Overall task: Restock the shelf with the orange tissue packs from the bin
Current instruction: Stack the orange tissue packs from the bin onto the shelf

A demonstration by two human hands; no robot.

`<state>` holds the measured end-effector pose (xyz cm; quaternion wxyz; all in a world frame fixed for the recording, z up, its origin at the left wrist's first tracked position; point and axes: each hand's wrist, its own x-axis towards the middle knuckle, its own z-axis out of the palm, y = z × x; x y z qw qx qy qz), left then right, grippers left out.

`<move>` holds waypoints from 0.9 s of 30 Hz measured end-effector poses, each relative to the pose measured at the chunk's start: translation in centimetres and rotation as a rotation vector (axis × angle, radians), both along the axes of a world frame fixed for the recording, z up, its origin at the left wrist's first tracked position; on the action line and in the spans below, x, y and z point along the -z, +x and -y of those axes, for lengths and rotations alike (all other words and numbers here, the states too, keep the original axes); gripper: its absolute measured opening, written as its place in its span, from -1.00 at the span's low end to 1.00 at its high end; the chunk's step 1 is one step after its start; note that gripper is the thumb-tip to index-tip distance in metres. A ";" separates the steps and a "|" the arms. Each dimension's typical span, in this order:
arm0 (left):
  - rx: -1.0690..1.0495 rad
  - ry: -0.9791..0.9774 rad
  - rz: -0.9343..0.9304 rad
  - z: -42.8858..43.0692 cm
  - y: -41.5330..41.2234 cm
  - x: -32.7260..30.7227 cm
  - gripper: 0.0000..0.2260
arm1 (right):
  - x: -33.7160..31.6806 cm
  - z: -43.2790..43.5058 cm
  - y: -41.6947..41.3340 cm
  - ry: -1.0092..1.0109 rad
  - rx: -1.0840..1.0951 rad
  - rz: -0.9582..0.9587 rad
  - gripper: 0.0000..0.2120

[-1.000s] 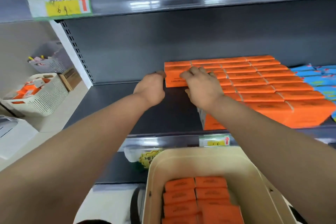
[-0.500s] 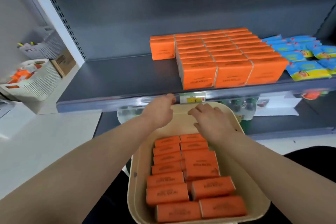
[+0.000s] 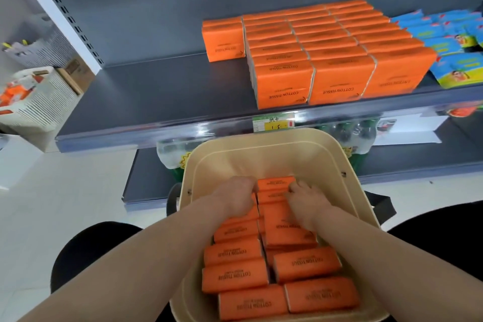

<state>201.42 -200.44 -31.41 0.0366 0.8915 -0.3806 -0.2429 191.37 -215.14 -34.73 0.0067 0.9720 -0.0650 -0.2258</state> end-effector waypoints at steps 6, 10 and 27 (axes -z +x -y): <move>0.070 0.048 -0.089 0.3 0.4 0.1 -0.68 | 0.3 0.1 0.4 0.129 0.037 -0.049 -0.54; 0.120 0.201 -0.211 -0.6 0.2 0.3 -0.64 | -0.6 0.5 -0.5 0.215 0.044 -0.053 -0.64; 0.132 0.408 -0.180 -3.0 -1.9 0.7 -0.52 | -3.6 -0.1 -1.7 0.108 0.010 0.317 -0.57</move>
